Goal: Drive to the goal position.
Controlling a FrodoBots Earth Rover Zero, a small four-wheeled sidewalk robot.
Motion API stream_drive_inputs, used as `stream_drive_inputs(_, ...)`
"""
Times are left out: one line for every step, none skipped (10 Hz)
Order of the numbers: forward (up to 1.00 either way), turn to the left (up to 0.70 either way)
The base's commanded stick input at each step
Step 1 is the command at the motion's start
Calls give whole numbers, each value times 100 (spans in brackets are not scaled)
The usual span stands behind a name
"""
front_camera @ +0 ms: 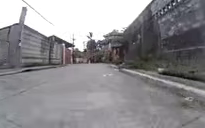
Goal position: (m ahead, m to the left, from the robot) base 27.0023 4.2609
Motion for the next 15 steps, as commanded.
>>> stream_drive_inputs(100,0)
stream_drive_inputs(100,0)
stream_drive_inputs(100,0)
stream_drive_inputs(100,0)
stream_drive_inputs(100,0)
stream_drive_inputs(100,0)
stream_drive_inputs(100,0)
stream_drive_inputs(100,0)
stream_drive_inputs(100,0)
stream_drive_inputs(100,0)
stream_drive_inputs(100,0)
stream_drive_inputs(100,0)
stream_drive_inputs(100,0)
stream_drive_inputs(100,0)
stream_drive_inputs(100,0)
